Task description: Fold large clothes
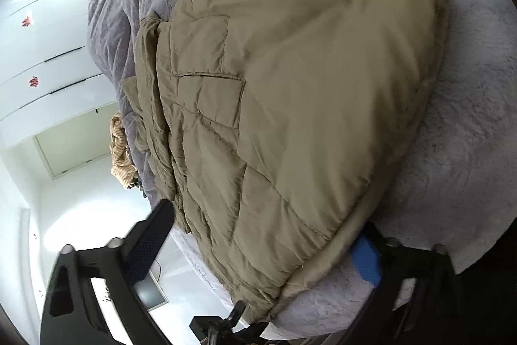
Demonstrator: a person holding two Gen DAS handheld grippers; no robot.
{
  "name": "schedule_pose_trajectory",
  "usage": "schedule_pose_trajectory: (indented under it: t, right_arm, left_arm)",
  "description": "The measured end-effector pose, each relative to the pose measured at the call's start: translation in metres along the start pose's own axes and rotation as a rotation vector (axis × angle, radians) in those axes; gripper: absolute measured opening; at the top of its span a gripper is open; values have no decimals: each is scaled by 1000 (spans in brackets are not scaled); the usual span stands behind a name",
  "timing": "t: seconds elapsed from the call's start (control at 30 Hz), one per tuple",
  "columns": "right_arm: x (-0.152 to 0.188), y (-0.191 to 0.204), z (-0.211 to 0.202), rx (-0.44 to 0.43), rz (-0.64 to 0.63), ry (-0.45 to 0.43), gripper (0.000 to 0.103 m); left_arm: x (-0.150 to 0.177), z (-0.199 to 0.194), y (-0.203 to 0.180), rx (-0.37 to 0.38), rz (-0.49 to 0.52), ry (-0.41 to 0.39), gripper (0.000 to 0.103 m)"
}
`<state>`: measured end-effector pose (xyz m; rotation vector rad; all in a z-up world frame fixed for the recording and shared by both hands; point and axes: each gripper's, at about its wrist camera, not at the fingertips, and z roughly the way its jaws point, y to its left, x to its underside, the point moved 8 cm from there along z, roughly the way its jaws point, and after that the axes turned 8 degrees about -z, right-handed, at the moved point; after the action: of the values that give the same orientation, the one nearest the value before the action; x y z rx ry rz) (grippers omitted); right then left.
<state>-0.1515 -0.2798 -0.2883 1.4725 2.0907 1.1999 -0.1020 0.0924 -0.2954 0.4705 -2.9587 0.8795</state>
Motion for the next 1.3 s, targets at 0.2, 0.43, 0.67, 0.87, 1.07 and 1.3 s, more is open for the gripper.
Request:
schedule_pose_trajectory:
  t: [0.2,0.43,0.67,0.87,1.07,1.3]
  right_arm:
    - [-2,-9,-1,36,36,23,44]
    - [-7,11,-4,78,-56,52,10]
    - [-29,96,-8,83,-302,96,9]
    - [-54,180,8,110,-550,149,9]
    - [-92,256,45,90,-699,184,9]
    - [-139,316,116,82,-764,185,9]
  left_arm:
    - [-12,-12,2,-39,-23,-33,21]
    - [-26,-50,-24,35,-7,-102,18]
    - [-61,-93,-76,70,42,-222,18]
    - [-123,-113,-126,41,80,-342,18]
    - [-198,-122,-179,-26,108,-483,18]
    - [-278,-108,-193,-126,107,-540,18]
